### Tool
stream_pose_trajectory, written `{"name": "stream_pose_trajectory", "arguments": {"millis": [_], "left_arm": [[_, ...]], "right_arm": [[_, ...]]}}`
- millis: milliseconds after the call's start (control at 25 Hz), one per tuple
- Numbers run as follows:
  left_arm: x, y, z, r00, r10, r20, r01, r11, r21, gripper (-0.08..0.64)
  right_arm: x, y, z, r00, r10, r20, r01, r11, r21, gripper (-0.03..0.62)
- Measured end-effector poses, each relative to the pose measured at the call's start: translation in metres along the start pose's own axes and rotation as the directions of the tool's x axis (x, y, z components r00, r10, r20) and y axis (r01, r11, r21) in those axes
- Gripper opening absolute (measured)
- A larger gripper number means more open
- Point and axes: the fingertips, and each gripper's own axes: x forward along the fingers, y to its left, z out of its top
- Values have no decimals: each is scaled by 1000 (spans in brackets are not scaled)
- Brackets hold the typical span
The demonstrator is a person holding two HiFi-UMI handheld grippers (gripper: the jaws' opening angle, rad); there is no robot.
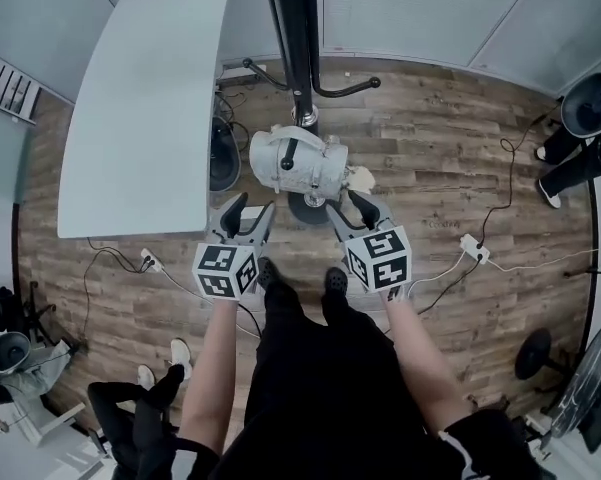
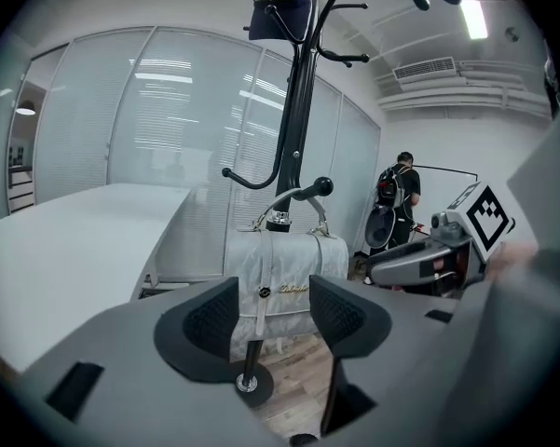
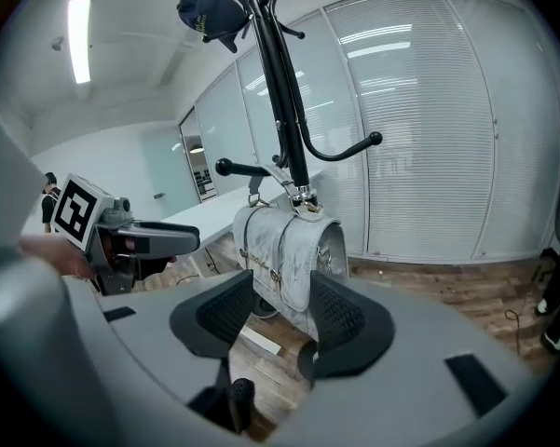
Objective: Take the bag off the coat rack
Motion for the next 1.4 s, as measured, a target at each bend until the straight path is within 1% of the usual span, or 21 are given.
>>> {"name": "stream_pose_trajectory", "arguments": {"millis": [120,200,320,400,520,680,800,1040,1400], "left_arm": [[9,8,-5,999,-37,-23,38,999,18,271],[17,14,-8,997,-61,-42,63,998,29,280],[31,19,-15,992,-102,-78,107,992,60,303],[40,23,-20,988,-124,-96,132,988,77,318],[51,25,-26,982,-159,-107,167,983,74,330],[64,23,-31,972,-203,-122,213,974,72,344],[70,23,-28,967,-229,-112,238,969,70,347],[78,23,-27,961,-253,-108,261,963,66,347],[81,27,-23,962,-248,-112,258,962,88,341]], "right_arm": [[10,4,-8,999,-27,-29,28,999,21,224],[18,4,-14,998,-42,-51,44,998,39,250],[28,0,-19,995,-86,-59,90,993,71,272],[34,-3,-21,991,-123,-57,128,988,84,282],[41,-5,-22,985,-165,-54,169,982,84,291],[51,-7,-25,978,-203,-58,207,975,81,298],[58,-9,-26,974,-219,-63,224,971,82,299],[68,-10,-31,974,-212,-82,220,970,107,299],[72,-15,-27,972,-220,-78,228,968,108,299]]}}
